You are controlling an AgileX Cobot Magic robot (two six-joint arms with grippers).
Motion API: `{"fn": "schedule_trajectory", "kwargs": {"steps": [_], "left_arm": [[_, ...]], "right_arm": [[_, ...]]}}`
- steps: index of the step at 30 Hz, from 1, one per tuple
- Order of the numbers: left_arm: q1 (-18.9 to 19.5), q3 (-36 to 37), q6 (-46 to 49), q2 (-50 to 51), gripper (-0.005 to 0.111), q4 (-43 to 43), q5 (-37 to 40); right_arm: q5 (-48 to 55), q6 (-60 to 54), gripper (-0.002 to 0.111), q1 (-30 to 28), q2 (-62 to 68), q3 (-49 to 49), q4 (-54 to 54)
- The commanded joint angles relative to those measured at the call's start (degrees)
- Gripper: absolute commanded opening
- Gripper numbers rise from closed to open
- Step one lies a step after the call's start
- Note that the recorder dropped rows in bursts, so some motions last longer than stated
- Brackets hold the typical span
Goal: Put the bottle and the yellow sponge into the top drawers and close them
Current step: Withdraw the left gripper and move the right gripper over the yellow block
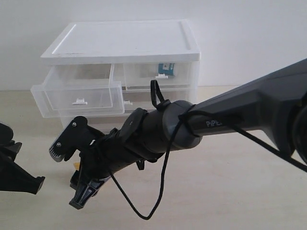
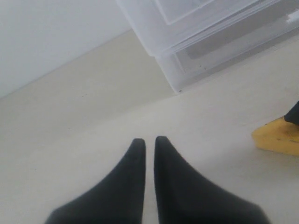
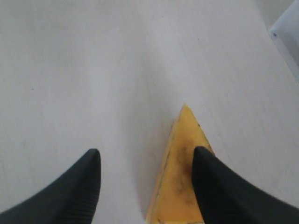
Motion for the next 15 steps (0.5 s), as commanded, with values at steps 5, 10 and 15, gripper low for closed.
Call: {"fn": "schedule_trajectory", "kwargs": {"steps": [5, 10, 15], "left_arm": [[0.1, 0.3, 0.2, -0.4, 0.004, -0.1, 0.7], [0.1, 0.3, 0.2, -0.4, 0.004, -0.1, 0.7], [0.1, 0.3, 0.2, -0.4, 0.004, 0.2, 1.3]], "right_arm": [[0.0, -0.7, 0.053, -0.1, 1.5, -0.5, -1.1], [1.1, -0.1, 0.053, -0.1, 1.9, -0.5, -1.1], [1.6, 5.1, 0.053, -0.1, 1.9, -0.5, -5.7]]}}
